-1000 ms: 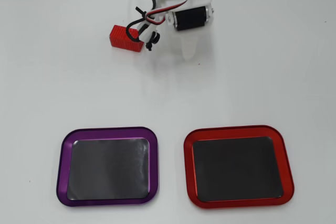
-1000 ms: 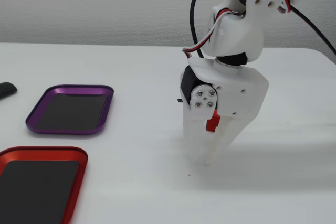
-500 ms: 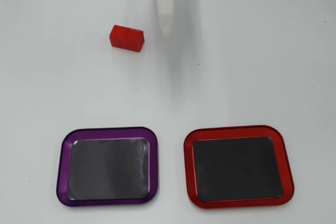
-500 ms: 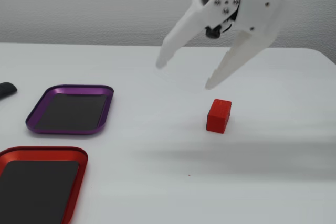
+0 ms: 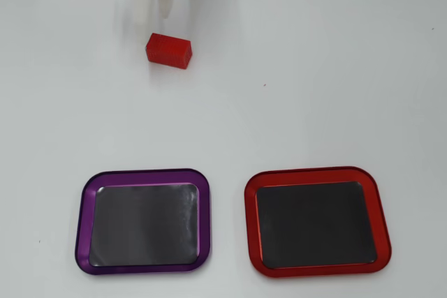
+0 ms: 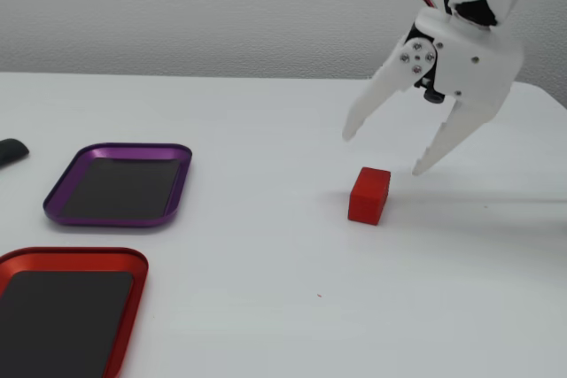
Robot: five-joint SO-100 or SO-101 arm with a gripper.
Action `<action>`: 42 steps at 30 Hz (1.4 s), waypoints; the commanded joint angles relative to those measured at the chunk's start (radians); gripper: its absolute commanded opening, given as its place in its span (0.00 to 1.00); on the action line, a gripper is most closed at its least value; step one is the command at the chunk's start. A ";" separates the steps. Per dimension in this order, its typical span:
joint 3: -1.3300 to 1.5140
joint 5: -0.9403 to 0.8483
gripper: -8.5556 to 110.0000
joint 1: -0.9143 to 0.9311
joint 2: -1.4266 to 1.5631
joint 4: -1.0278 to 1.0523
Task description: Grasp a red block and put it in the left red dish.
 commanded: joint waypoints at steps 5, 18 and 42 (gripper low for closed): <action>0.017 0.006 0.29 -0.089 0.021 -0.058; 0.164 0.003 0.29 -0.087 0.020 -0.253; -0.150 0.051 0.28 0.002 -0.517 -0.106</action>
